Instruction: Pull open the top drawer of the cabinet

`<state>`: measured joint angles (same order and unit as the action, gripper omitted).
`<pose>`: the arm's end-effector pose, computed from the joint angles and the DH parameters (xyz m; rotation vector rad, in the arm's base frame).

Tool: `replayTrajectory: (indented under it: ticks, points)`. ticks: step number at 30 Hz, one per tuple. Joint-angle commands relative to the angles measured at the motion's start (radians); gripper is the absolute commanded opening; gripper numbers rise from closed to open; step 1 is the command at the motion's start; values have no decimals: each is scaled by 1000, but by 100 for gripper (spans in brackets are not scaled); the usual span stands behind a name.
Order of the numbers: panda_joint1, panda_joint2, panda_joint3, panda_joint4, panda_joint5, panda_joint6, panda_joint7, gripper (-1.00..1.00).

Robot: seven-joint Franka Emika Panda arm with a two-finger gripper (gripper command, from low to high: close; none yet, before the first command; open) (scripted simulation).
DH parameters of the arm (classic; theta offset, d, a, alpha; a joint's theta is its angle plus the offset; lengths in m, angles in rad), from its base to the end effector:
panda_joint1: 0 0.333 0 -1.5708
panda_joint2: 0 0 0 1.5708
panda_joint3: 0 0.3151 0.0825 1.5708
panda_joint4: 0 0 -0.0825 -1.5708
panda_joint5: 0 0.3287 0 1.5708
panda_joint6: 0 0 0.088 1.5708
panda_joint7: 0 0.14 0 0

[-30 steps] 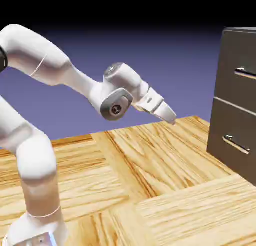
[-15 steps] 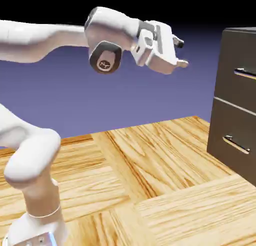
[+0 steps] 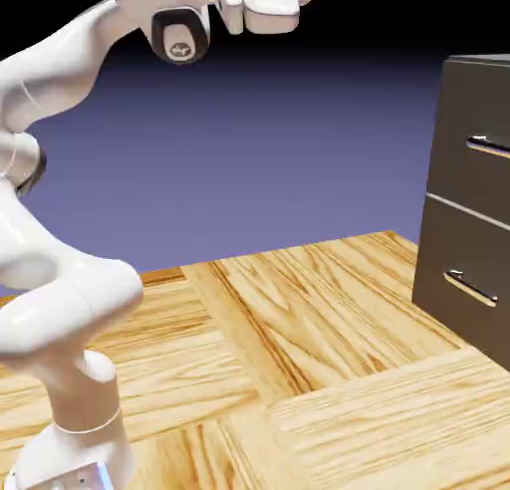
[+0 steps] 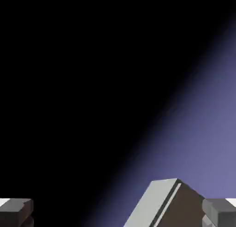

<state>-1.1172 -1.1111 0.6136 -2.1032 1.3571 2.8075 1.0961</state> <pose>0.2930 0.0543 0.8191 -0.7736 1.3468 -1.3602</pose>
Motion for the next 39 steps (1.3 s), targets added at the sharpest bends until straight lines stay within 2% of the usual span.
replayTrajectory:
  ticks: [1, 31, 39]
  points:
    - [-36, -17, 20, 23, 44, -7, 11, 0]
    - [-1115, -534, 606, 698, 1340, -227, 350, 0]
    - [-1267, -510, 593, 951, 1294, -132, 437, 0]
